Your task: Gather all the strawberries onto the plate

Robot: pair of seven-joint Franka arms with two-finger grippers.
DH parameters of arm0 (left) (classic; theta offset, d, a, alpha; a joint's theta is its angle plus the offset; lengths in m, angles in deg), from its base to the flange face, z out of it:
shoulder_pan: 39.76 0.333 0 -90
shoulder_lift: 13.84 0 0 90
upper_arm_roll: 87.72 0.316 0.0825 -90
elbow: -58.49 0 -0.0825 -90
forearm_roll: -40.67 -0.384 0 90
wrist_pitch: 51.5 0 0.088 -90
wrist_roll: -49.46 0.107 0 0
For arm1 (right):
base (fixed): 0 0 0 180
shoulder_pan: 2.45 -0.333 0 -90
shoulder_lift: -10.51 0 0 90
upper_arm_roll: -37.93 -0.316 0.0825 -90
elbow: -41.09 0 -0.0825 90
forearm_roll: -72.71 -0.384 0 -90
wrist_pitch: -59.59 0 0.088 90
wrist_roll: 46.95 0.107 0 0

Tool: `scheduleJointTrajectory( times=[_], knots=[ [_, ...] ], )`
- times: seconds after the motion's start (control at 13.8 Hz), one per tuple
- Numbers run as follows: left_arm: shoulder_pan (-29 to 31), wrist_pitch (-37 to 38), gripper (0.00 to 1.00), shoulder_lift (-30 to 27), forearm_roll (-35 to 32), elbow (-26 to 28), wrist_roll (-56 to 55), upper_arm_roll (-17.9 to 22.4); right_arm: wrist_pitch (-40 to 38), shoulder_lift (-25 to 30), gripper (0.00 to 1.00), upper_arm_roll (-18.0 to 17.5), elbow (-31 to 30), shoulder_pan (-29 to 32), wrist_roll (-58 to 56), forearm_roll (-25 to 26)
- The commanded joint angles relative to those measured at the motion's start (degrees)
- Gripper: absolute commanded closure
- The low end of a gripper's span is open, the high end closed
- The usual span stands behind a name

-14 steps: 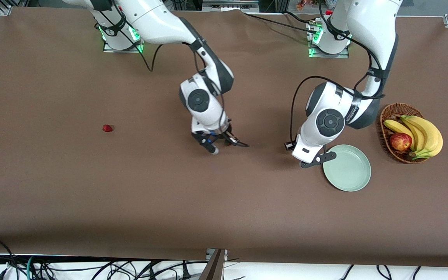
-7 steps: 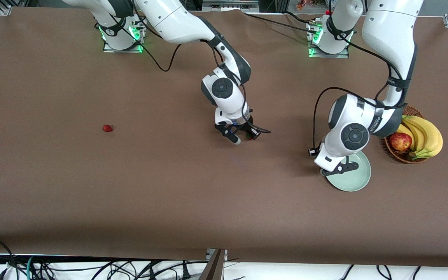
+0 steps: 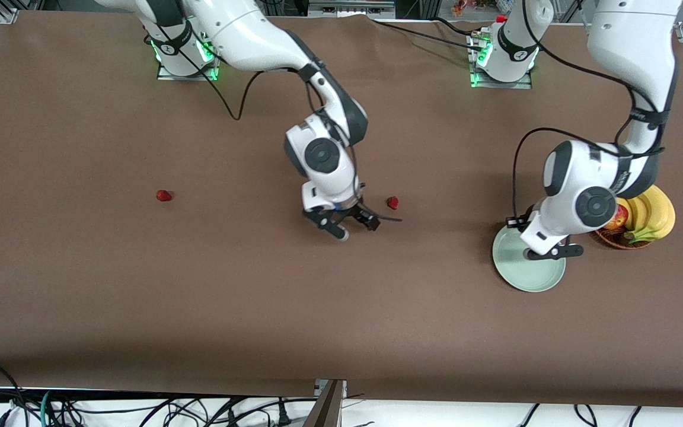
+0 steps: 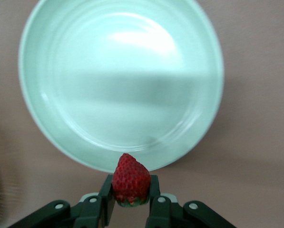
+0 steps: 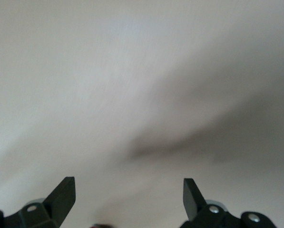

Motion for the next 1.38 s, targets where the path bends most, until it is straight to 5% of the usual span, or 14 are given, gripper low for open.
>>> scheduleJointTrajectory(
  times=[0.0, 0.07, 0.14, 0.22, 0.36, 0.58, 0.8, 1.16, 1.3],
  knots=[
    [1.0, -10.23, 0.89, -3.25, -1.12, 8.13, 1.25, -1.03, -12.42, 4.19, 0.0, 0.06, -0.77, 5.62, -15.15, 0.44],
    [2.84, -13.77, 0.88, -2.29, -1.12, 7.97, 1.51, -0.94, -17.52, 5.24, 0.0, 1.81, -1.29, 7.12, -20.16, 0.79],
    [4.07, -14.06, 0.5, -2.1, -1.3, 7.8, 2.12, -1.03, -22.01, 5.86, 0.0, 4.61, -1.64, 7.57, -27.7, 0.89],
    [4.08, -13.8, 0.01, -2.36, -1.3, 7.53, 2.48, -1.03, -25.53, 5.95, 0.0, 8.04, -1.82, 7.57, -34.56, 0.8],
    [4.08, -10.92, 0.0, -2.36, -0.78, 5.78, 2.39, -1.12, -31.69, 5.95, 0.0, 13.84, -1.91, 8.01, -44.95, 0.54],
    [3.39, -3.47, 0.0, -3.33, -0.51, 0.78, 1.95, -1.73, -37.95, 5.95, 0.0, 16.06, -2.17, 12.21, -56.83, 0.8],
    [3.38, 6.66, 0.0, -3.33, 1.76, -5.64, -1.97, -8.13, -38.49, 6.04, 0.0, 22.02, -6.02, 13.11, -69.82, 0.8],
    [3.21, 0.82, 0.0, -3.86, 6.44, -5.22, -33.57, -21.48, -28.77, 11.21, 0.0, 26.97, -22.34, 13.11, -82.78, 0.54],
    [0.5, -5.16, 0.0, -2.28, 6.44, -3.73, -45.1, -22.39, -20.6, 15.07, 0.0, 26.88, -31.4, 13.11, -83.67, 0.53]
  ],
)
